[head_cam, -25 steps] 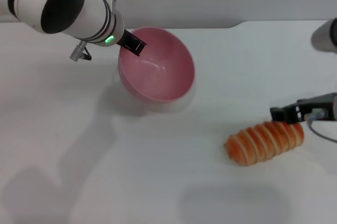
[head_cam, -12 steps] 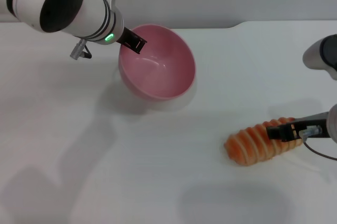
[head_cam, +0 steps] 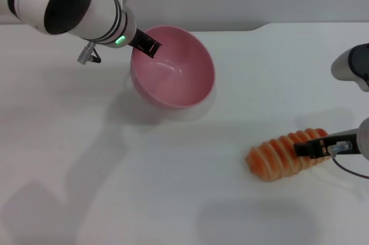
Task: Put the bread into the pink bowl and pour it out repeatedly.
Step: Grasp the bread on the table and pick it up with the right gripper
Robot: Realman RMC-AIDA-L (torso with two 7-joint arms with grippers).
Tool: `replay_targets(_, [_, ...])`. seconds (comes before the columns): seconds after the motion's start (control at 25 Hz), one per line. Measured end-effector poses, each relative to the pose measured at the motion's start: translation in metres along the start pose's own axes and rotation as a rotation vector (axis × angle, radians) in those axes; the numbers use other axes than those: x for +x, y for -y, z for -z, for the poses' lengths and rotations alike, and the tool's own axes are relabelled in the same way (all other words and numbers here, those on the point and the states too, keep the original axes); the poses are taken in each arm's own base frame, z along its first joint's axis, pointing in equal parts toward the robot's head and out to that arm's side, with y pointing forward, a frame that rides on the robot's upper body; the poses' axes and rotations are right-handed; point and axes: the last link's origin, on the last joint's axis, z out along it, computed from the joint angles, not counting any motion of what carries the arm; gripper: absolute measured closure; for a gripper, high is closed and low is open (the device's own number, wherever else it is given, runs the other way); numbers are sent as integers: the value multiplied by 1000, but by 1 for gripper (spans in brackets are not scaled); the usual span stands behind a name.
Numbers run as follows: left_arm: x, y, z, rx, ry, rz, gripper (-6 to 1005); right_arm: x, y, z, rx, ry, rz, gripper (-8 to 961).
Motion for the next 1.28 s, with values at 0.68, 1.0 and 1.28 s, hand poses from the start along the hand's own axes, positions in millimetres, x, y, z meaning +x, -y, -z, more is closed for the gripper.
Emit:
replay_targets(0.68, [-2, -2, 0, -2, 9, -6, 864, 3, 5, -17, 9, -28, -11, 376])
replay_targets(1.0, [-3, -2, 0, -2, 10, -10, 863, 3, 9, -20, 3, -27, -39, 383])
replay_targets(1.28, [-4, -1, 0, -3, 12, -15, 862, 5, 10, -24, 2, -38, -45, 389])
